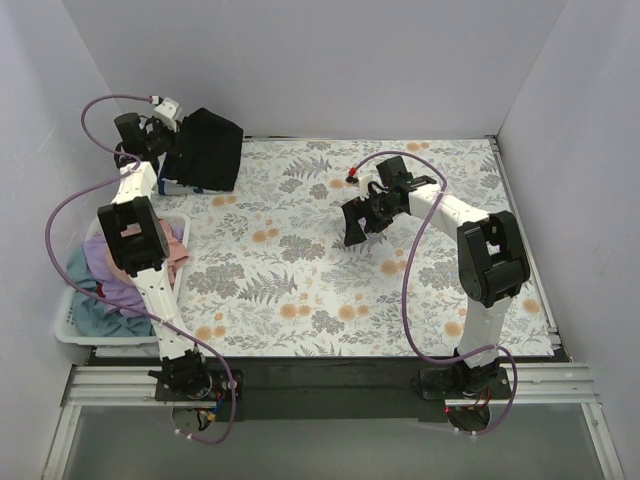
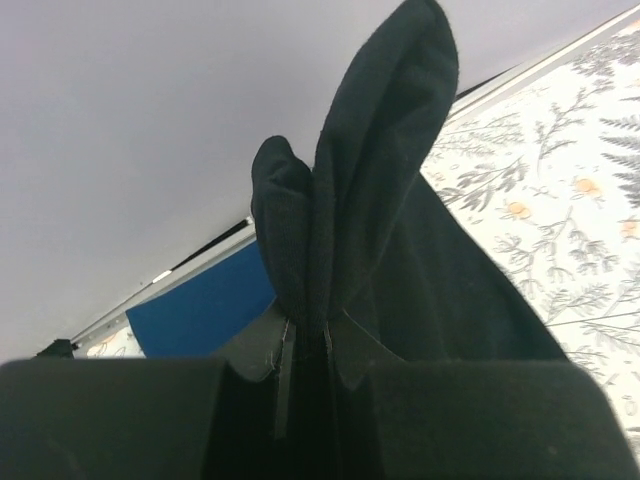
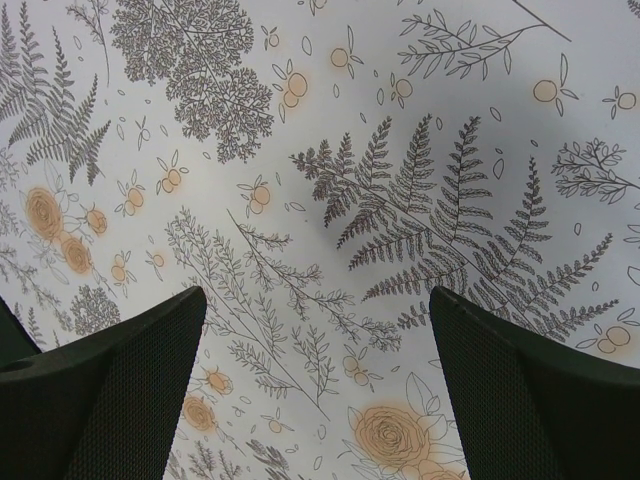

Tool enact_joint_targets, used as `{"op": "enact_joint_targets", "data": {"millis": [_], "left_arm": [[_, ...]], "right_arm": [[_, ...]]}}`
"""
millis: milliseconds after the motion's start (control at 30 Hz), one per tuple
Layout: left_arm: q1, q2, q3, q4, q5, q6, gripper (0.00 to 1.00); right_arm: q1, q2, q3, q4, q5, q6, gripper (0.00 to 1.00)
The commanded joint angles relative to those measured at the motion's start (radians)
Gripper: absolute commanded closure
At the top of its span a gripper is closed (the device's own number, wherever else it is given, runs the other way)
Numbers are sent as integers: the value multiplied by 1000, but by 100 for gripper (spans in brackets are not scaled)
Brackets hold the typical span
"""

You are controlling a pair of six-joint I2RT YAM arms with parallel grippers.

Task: Fold and stack the t-shirts
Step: Neatly place the folded tshirt to the corner

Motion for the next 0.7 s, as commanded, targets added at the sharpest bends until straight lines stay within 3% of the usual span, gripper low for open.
{"op": "enact_joint_targets", "data": {"millis": [0, 67, 100, 200, 233, 300, 333, 433, 600, 667], "left_arm": [[22, 18, 71, 13, -37, 12, 100], [28, 36, 90, 14, -60, 10, 97], [31, 56, 102, 21, -77, 10, 85], [39, 102, 145, 31, -150, 7, 63], [43, 118, 194, 30, -184, -5, 41], [57, 144, 284, -13, -204, -26, 24], [60, 162, 373, -21, -212, -42, 23], [74, 120, 423, -88, -230, -74, 23], [70, -92, 274, -163, -219, -167, 21], [47, -182, 263, -301, -218, -204, 21]], "right_arm": [[2, 2, 38, -17, -3, -5, 2], [4, 4, 39, -19, -3, -7, 2], [2, 8, 44, -24, -1, -7, 2], [2, 14, 58, -36, 3, -8, 2], [2, 13, 68, -43, 5, -10, 2], [2, 4, 78, -53, 12, -13, 2], [2, -2, 81, -53, 12, -14, 2], [2, -30, 79, -56, 5, -16, 2], [-15, -131, 40, -54, 16, -19, 2], [-41, -169, 18, -54, 22, -21, 2]]}}
